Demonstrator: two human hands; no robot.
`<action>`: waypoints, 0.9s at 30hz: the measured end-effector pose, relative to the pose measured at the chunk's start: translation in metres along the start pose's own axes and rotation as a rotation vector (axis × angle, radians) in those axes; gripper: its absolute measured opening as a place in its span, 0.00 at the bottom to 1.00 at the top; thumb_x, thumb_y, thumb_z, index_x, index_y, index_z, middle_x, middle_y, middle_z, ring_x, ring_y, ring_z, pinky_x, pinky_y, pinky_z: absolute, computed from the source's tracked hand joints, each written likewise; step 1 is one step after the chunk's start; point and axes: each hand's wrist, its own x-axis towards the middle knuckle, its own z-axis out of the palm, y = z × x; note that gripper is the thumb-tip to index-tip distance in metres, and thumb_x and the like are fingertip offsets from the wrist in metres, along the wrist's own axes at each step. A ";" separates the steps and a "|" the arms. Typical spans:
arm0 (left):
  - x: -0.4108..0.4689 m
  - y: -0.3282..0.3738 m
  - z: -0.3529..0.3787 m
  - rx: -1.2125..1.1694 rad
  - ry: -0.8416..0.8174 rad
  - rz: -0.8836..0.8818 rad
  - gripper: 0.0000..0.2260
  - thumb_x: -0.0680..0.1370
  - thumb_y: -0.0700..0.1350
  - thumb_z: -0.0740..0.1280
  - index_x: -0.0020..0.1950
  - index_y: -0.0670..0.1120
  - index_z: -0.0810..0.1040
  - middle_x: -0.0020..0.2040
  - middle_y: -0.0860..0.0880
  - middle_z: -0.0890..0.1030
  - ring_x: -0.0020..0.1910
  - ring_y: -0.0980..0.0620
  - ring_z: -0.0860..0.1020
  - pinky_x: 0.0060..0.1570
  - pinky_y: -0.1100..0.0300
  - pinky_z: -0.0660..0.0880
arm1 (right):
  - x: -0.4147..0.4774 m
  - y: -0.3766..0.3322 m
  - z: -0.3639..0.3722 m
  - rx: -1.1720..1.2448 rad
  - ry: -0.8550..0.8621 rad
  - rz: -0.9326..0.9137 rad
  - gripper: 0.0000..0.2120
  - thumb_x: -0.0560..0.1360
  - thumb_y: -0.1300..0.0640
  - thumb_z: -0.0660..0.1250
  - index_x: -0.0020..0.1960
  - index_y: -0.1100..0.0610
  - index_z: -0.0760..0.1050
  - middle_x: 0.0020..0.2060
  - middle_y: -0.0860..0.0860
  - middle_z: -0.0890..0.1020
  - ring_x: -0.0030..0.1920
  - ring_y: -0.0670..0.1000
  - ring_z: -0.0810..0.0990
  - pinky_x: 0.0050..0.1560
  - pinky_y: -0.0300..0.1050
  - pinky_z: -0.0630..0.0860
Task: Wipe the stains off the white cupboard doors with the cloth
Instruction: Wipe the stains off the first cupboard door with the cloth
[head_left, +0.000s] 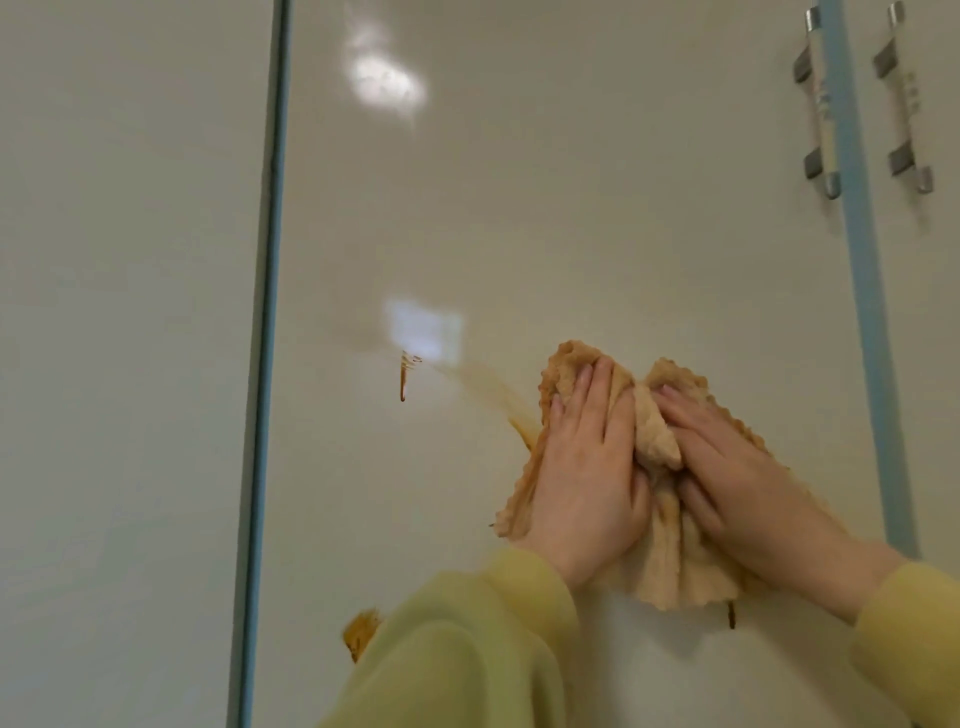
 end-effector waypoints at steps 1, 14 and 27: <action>-0.007 0.002 0.007 0.063 0.001 0.018 0.27 0.72 0.49 0.54 0.71 0.41 0.64 0.74 0.40 0.60 0.74 0.44 0.56 0.71 0.46 0.48 | -0.014 -0.003 0.004 0.026 0.024 0.042 0.25 0.72 0.58 0.54 0.69 0.61 0.63 0.67 0.53 0.66 0.72 0.47 0.58 0.72 0.42 0.53; -0.003 -0.034 0.005 0.370 -0.044 0.334 0.25 0.76 0.54 0.52 0.72 0.47 0.64 0.73 0.43 0.63 0.73 0.47 0.59 0.69 0.50 0.54 | -0.023 -0.017 0.043 -0.326 0.143 0.227 0.27 0.79 0.47 0.41 0.73 0.62 0.53 0.70 0.57 0.61 0.75 0.46 0.45 0.72 0.48 0.45; 0.036 -0.146 -0.088 0.433 0.084 0.265 0.27 0.76 0.53 0.52 0.72 0.41 0.62 0.72 0.40 0.63 0.72 0.43 0.62 0.69 0.48 0.54 | 0.123 -0.072 0.070 -0.395 0.218 -0.003 0.28 0.73 0.51 0.53 0.66 0.69 0.67 0.65 0.64 0.71 0.68 0.61 0.67 0.68 0.54 0.53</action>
